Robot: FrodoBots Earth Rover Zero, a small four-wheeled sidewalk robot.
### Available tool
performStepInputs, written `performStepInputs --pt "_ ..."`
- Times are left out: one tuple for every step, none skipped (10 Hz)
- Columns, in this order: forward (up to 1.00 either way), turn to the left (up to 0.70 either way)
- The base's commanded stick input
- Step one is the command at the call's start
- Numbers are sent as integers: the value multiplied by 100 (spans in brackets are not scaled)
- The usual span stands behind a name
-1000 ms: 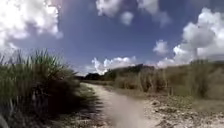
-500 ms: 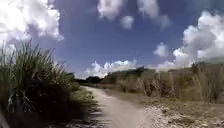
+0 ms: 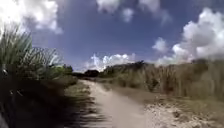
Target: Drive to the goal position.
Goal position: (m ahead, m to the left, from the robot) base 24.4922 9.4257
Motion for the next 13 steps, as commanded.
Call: performStepInputs --pt "70 29" --pt "70 34" --pt "70 35" --pt "70 35" --pt "70 16" --pt "70 0" --pt "70 0" --pt "70 0" --pt "70 0" --pt "70 0" --pt "70 0" --pt "70 0" --pt "70 0"
